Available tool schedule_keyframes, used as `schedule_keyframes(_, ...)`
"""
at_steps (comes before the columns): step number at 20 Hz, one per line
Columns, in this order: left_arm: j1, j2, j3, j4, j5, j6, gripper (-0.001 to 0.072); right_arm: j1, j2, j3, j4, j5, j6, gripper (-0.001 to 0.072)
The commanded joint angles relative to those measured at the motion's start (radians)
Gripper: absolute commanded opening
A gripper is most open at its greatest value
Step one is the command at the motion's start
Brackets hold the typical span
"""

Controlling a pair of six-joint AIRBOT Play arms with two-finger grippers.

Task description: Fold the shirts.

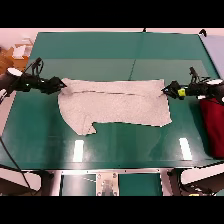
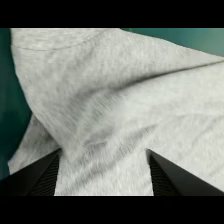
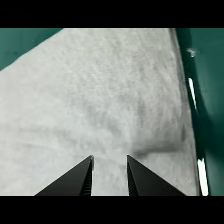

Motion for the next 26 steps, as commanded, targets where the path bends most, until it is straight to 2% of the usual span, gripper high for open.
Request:
schedule_keyframes(1, 0.037, 0.005, 0.043, 0.001, -0.206, -0.054, 0.0618, -0.062, 0.055, 0.025, -0.009, 0.134, 0.025, 0.0263)
schedule_keyframes(4, 0.102, 0.010, 0.034, 0.001, -0.431, -0.126, 0.0617, -0.140, 0.163, -0.041, -0.010, 0.177, 0.028, 0.0262)
schedule_keyframes(6, 0.125, 0.074, -0.078, 0.000, -0.461, -0.132, 0.0617, -0.185, 0.265, -0.170, -0.011, 0.176, 0.015, 0.0262)
schedule_keyframes(9, 0.144, 0.282, -0.373, 0.001, -0.341, -0.103, 0.0617, -0.250, 0.445, -0.427, -0.008, 0.148, 0.009, 0.0260)
schedule_keyframes(13, 0.145, 0.559, -0.739, 0.004, -0.195, -0.127, 0.0613, -0.266, 0.651, -0.703, -0.008, -0.005, -0.014, 0.0261)
schedule_keyframes(14, 0.145, 0.605, -0.811, 0.002, -0.156, -0.145, 0.0537, -0.266, 0.671, -0.738, -0.005, -0.032, -0.014, 0.0261)
schedule_keyframes(17, 0.142, 0.635, -0.958, -0.100, -0.080, -0.142, 0.0536, -0.266, 0.676, -0.778, -0.006, -0.060, -0.014, 0.0261)
schedule_keyframes(20, 0.142, 0.636, -1.035, -0.269, 0.030, -0.048, 0.0536, -0.266, 0.676, -0.778, 0.035, -0.076, -0.038, 0.0261)
schedule_keyframes(22, 0.142, 0.635, -1.043, -0.312, 0.071, -0.041, 0.0536, -0.266, 0.676, -0.778, 0.054, -0.083, -0.056, 0.0261)
schedule_keyframes(24, 0.090, 0.632, -1.043, -0.377, 0.135, -0.018, 0.0536, -0.266, 0.676, -0.778, 0.054, -0.094, -0.055, 0.0261)
schedule_keyframes(26, -0.021, 0.600, -1.043, -0.427, 0.230, -0.020, 0.0535, -0.266, 0.676, -0.778, 0.055, -0.099, -0.055, 0.0260)
